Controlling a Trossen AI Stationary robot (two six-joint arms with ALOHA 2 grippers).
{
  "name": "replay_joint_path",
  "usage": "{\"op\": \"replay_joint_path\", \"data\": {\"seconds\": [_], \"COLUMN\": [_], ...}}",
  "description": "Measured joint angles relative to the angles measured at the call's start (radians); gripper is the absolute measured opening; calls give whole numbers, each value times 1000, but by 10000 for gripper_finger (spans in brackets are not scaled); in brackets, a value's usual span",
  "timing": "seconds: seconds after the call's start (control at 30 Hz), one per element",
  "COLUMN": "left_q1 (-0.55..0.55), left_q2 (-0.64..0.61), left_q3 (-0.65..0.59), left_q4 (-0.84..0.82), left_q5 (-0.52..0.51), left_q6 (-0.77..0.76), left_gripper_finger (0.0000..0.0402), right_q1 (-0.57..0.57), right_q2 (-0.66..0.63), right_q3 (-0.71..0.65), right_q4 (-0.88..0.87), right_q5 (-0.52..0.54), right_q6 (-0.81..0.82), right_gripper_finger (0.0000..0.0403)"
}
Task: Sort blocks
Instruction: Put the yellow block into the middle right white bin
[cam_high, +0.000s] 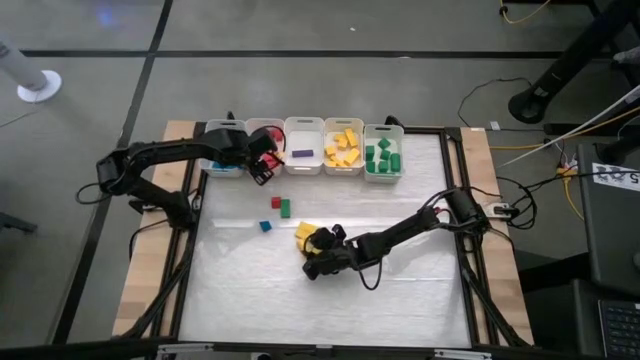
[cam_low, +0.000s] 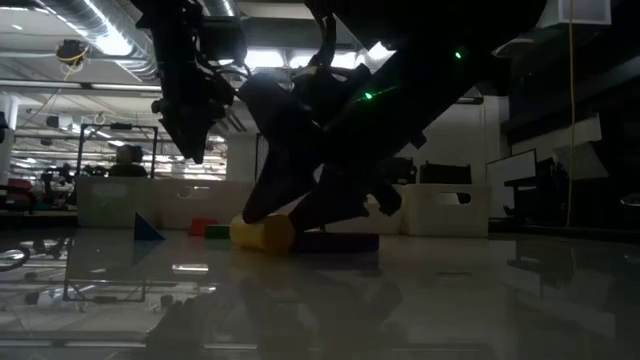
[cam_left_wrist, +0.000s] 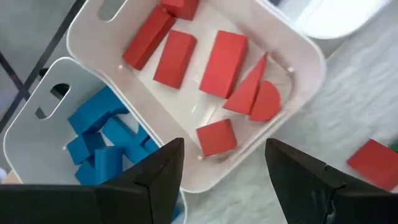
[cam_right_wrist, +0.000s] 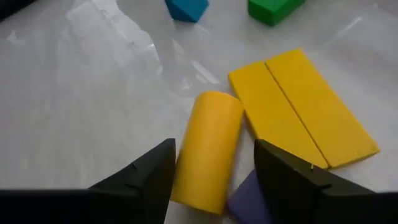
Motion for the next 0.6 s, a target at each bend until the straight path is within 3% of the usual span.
{"op": "replay_joint_path", "data": {"seconds": [0.37,0.6], "left_q1": [-116,-193], "left_q2": [0,0], "left_q3": [0,0], "left_q4": [-1,-8], "left_q5": [0,0], "left_q6": [-11,-17], "left_gripper_finger": [213,213], "right_q1": [-1,-1], "right_q2": [0,0], "right_q3": [1,1], "right_q4": [-57,-57], "right_q5": [9,6], "right_q6": [-39,-42], "right_gripper_finger": [134,141]}}
